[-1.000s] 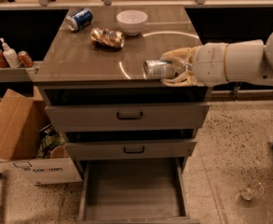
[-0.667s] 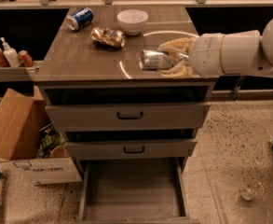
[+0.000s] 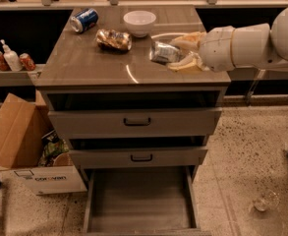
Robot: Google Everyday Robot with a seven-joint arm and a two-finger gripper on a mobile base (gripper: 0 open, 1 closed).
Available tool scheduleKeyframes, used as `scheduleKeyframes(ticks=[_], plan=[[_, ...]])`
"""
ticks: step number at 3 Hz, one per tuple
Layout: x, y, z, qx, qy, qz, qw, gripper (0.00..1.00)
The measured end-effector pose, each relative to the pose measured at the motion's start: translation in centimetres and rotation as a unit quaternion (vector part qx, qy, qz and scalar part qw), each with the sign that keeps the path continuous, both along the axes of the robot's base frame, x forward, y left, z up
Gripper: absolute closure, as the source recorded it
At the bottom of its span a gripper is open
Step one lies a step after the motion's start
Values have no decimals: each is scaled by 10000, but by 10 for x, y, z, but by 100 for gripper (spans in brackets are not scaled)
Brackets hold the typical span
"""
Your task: Pick redbull can from bottom drawer and place on counter
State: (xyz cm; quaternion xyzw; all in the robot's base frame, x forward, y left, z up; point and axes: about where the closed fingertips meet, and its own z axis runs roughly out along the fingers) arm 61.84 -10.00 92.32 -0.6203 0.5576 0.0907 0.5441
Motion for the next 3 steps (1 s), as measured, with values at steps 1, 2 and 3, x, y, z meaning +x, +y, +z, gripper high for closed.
scheduleKeyframes(ticks=[1,2,3], plan=[[24,-11,-8,201,421,-220,9987,98],[44,-22,-16,297,688,-407,9964,75],[66,-36,-24,377,807,-616,9941,51]])
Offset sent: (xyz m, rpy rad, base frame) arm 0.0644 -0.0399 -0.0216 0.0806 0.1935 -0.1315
